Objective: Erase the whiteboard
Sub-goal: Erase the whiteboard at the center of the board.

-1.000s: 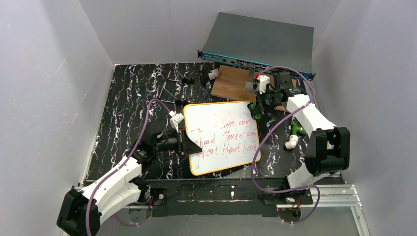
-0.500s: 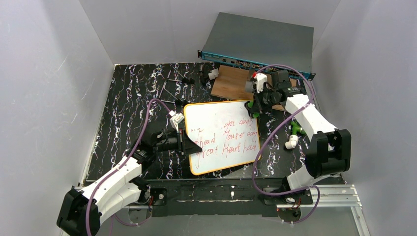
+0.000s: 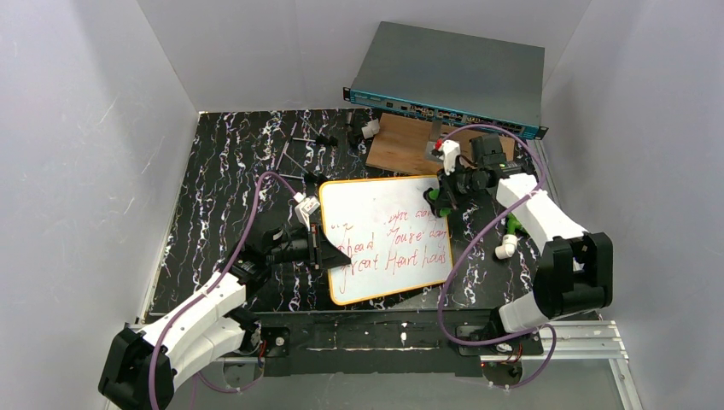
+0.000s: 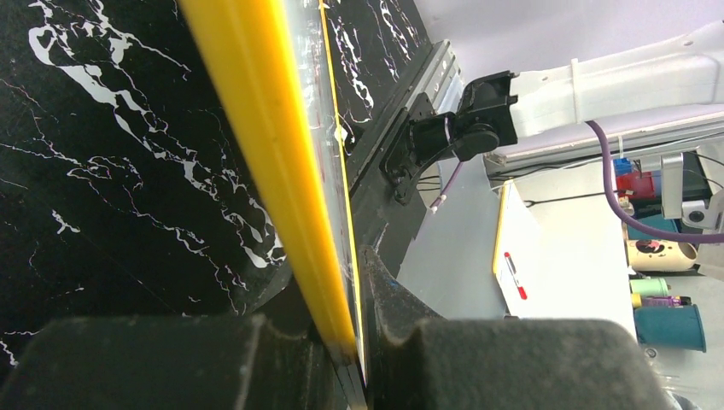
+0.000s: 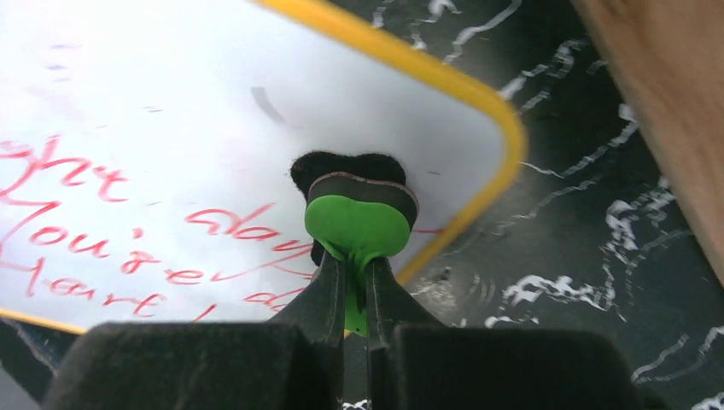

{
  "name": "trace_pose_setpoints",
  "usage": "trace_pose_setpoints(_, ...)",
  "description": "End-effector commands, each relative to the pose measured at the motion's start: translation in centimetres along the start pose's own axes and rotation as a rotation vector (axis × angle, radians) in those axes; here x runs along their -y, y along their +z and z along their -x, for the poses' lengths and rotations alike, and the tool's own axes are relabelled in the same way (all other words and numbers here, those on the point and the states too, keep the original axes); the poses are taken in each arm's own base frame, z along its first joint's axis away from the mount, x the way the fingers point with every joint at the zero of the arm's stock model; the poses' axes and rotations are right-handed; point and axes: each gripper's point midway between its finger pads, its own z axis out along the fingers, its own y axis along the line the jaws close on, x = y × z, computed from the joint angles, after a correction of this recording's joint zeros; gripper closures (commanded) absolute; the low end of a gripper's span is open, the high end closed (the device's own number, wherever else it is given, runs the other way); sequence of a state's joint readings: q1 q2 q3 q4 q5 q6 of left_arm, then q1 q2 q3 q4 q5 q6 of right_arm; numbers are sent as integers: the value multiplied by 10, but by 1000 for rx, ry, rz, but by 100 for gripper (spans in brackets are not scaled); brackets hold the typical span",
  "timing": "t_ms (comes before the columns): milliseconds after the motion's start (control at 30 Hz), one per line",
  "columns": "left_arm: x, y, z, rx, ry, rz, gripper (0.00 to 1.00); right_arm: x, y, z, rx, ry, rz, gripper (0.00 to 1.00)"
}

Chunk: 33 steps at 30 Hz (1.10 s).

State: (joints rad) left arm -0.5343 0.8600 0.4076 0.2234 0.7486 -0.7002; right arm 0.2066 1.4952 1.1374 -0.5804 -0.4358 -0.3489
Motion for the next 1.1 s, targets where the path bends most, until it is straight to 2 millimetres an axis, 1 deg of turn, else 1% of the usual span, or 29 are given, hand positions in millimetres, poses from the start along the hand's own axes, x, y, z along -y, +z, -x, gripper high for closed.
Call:
trace_pose_setpoints(0,68,-11,27,77,309,-266,100,-44,-1,6,23,-97,141,99)
trace_pose_setpoints(67,68,-12,27,80,313,-266,100,-33,-2,15,28,-89,83,99)
trace_pose_setpoints(200,68,-14,25,82,314,-262,100,4,-10,32,46,-52,-68,99)
trace_pose_setpoints(300,68,-14,24,82,316,-261,100,25,-15,35,49,-34,-143,99)
trace_pose_setpoints(367,68,-14,25,81,319,-261,100,32,-17,33,41,-32,-159,99)
trace_pose_setpoints(467,69,-14,25,74,321,-263,100,32,-13,22,23,-52,-155,99)
trace_pose_setpoints(533,70,-14,26,73,324,-264,100,26,-10,11,7,-59,-132,99)
trace_pose_setpoints(667,69,-14,25,73,327,-265,100,-1,-3,-10,-14,-94,-31,99)
trace_pose_setpoints(733,70,-13,26,74,327,-266,100,-14,-2,-16,-24,-117,11,99)
trace_pose_setpoints(800,70,-13,25,74,326,-270,100,-22,-1,-20,-35,-136,38,99)
trace_pose_setpoints(867,69,-13,25,76,321,-268,100,-23,-1,-15,-27,-149,38,99)
trace_pose_setpoints(933,69,-13,25,78,319,-270,100,-19,-5,-4,-14,-153,17,99)
trace_pose_setpoints(1067,68,-14,23,78,316,-266,100,3,-17,31,34,-172,-103,99)
